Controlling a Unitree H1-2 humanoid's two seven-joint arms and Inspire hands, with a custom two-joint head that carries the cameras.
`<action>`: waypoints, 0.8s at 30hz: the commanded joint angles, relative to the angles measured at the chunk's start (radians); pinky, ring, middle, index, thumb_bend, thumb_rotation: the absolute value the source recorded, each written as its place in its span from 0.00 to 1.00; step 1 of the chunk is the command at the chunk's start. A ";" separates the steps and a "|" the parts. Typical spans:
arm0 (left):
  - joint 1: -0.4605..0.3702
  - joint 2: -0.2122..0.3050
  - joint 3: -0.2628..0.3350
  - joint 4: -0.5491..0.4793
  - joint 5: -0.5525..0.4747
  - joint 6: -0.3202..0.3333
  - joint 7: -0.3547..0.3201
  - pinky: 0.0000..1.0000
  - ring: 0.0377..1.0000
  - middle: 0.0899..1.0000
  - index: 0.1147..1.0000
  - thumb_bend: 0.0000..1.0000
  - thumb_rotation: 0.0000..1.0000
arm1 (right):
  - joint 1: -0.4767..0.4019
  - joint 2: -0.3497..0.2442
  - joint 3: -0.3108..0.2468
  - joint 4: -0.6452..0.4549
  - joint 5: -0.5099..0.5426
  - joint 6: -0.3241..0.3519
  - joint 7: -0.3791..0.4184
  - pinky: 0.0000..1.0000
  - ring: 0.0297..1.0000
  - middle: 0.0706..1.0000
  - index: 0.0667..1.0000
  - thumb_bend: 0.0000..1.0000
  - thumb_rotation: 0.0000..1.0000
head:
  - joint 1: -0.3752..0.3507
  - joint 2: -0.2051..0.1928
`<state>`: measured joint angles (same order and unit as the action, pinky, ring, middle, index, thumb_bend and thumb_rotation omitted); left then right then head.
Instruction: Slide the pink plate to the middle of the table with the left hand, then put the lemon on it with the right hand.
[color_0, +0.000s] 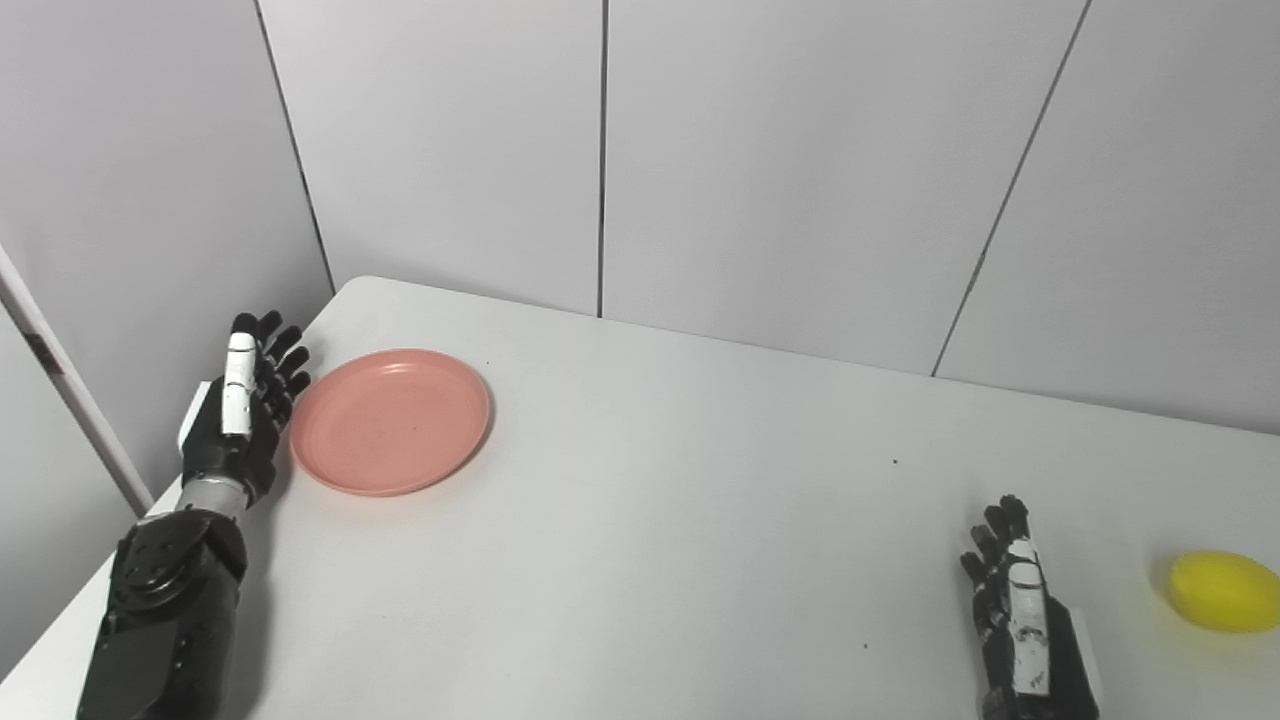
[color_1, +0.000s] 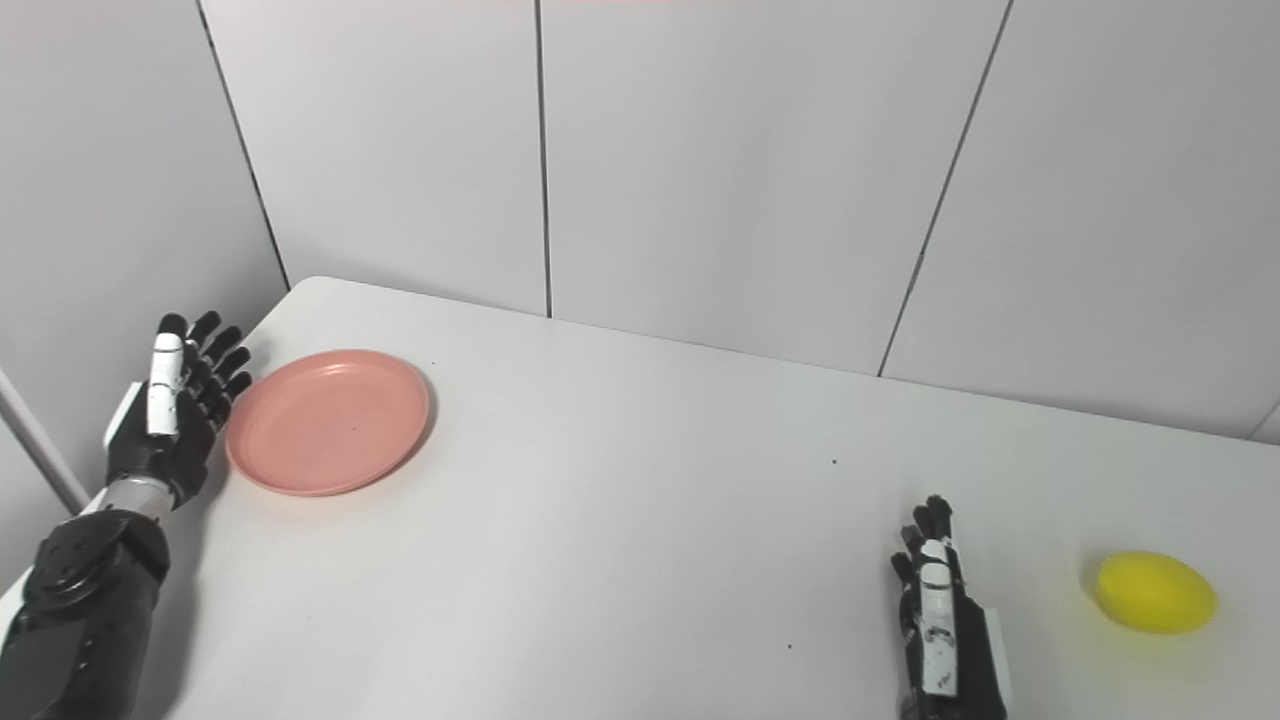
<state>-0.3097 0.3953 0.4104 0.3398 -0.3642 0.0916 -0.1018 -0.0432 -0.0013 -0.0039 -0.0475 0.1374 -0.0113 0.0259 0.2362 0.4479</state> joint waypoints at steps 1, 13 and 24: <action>-0.040 0.026 0.008 0.003 -0.001 -0.047 -0.003 0.97 0.94 0.94 0.92 0.59 1.00 | 0.001 -0.008 -0.006 -0.022 -0.002 0.004 0.007 1.00 1.00 1.00 1.00 0.17 1.00 | -0.001 0.000; -0.062 0.037 0.001 0.132 -0.001 -0.111 -0.032 0.94 0.93 0.93 0.90 0.59 0.97 | 0.001 -0.007 -0.008 -0.022 -0.007 0.010 0.003 1.00 1.00 1.00 1.00 0.17 1.00 | 0.000 -0.002; -0.084 0.012 -0.028 0.134 0.002 -0.092 -0.028 0.97 0.95 0.94 0.92 0.55 0.99 | 0.000 -0.005 -0.012 -0.017 0.000 0.004 0.007 1.00 1.00 1.00 1.00 0.16 1.00 | -0.002 -0.005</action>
<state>-0.3556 0.4038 0.3958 0.4903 -0.3651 -0.0116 -0.1259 -0.0415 -0.0026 -0.0082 -0.0492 0.1315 -0.0033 0.0260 0.2347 0.4418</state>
